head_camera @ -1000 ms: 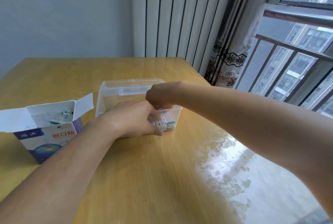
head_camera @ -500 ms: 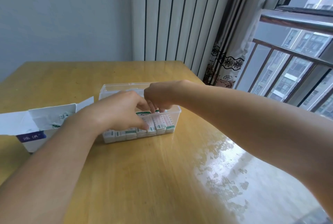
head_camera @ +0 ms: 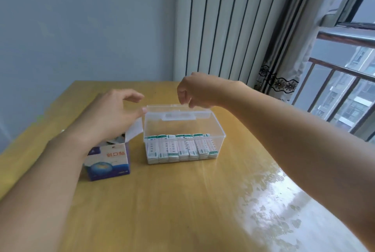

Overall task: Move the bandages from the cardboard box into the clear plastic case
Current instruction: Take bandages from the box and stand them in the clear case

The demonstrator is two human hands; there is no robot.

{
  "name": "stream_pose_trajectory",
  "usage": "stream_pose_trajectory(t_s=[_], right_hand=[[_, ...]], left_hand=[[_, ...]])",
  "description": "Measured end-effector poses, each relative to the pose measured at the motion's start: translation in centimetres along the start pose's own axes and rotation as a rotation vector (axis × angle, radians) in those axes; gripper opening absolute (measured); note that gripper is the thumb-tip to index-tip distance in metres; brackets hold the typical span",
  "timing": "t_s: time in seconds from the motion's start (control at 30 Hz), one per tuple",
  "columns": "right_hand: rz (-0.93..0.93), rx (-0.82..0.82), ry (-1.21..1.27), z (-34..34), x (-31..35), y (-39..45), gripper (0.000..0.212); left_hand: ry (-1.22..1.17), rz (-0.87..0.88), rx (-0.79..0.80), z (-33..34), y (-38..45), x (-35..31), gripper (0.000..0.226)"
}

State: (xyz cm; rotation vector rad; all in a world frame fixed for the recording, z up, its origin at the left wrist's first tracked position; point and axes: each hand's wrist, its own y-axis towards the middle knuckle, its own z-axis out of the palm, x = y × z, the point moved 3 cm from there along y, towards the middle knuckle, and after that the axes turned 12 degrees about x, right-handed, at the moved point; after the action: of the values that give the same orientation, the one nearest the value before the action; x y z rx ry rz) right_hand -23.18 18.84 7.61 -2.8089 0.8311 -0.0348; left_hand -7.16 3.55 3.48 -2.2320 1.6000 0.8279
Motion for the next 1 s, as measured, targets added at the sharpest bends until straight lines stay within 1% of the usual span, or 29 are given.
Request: stream_pose_trajectory(t_s=[0.07, 0.1, 0.13, 0.17, 0.23, 0.3, 0.33, 0.37, 0.43, 0.47, 0.5, 0.6, 0.63, 0.67, 0.77, 0.83, 0.9, 1.0], right_hand=[[-0.067, -0.145, 0.096, -1.6, 2.2, -0.1, 0.025], [-0.106, -0.207, 0.149, -2.0, 3.2, -0.3, 0.024], [-0.151, -0.256, 0.207, -2.2, 4.6, -0.2, 0.023], [-0.191, -0.287, 0.265, -2.1, 5.9, -0.2, 0.022], [-0.259, -0.296, 0.345, -1.2, 8.5, 0.3, 0.022], [-0.312, -0.284, 0.361, 0.2, 11.3, 1.4, 0.024], [-0.324, -0.274, 0.352, 1.0, 12.2, 1.8, 0.024], [-0.335, -0.26, 0.339, 1.5, 13.4, 2.3, 0.023], [-0.342, -0.228, 0.306, 2.5, 14.5, 2.8, 0.016], [-0.342, -0.21, 0.302, 3.0, 14.8, 2.9, 0.014], [-0.338, -0.204, 0.305, 3.5, 15.0, 3.1, 0.014], [-0.315, -0.226, 0.366, 4.5, 14.8, 2.8, 0.02], [-0.319, -0.23, 0.378, 4.5, 14.9, 2.7, 0.021], [-0.323, -0.235, 0.382, 4.3, 15.0, 2.6, 0.021], [-0.309, -0.344, 0.405, 2.7, 15.0, 1.5, 0.016], [-0.329, -0.384, 0.403, 1.8, 15.1, 0.6, 0.013], [-0.355, -0.322, 0.354, 1.9, 16.0, 0.1, 0.014], [-0.34, -0.229, 0.235, 3.4, 17.0, 1.1, 0.024]], left_hand=[[0.029, -0.076, -0.031, -0.9, -0.9, 2.9, 0.033], [0.042, -0.111, -0.036, -1.1, -1.3, 4.1, 0.04], [0.038, -0.14, -0.027, -1.4, -1.9, 5.4, 0.055], [0.003, -0.154, 0.007, -1.4, -2.5, 6.4, 0.073], [-0.141, -0.124, 0.117, -0.8, -3.5, 7.9, 0.106], [-0.338, -0.08, 0.189, -0.1, -4.3, 9.6, 0.126], [-0.423, -0.054, 0.227, 0.3, -4.5, 9.9, 0.131], [-0.468, -0.022, 0.265, 0.4, -4.8, 10.3, 0.13], [-0.465, 0.058, 0.334, 0.6, -5.4, 9.7, 0.117], [-0.459, 0.069, 0.364, 0.7, -5.7, 9.6, 0.114], [-0.46, 0.071, 0.392, 0.6, -6.1, 9.8, 0.113], [-0.383, 0.093, 0.491, 0.5, -6.9, 10.4, 0.124], [-0.343, 0.097, 0.503, 0.4, -7.0, 10.6, 0.124], [-0.309, 0.097, 0.488, 0.3, -7.1, 10.9, 0.118], [-0.271, 0.089, 0.333, 0.3, -6.8, 11.0, 0.091], [-0.28, 0.083, 0.223, 0.7, -6.5, 11.3, 0.082], [-0.284, 0.088, 0.089, 0.9, -6.1, 11.8, 0.078], [-0.262, 0.11, -0.074, 1.1, -5.8, 12.3, 0.076]])
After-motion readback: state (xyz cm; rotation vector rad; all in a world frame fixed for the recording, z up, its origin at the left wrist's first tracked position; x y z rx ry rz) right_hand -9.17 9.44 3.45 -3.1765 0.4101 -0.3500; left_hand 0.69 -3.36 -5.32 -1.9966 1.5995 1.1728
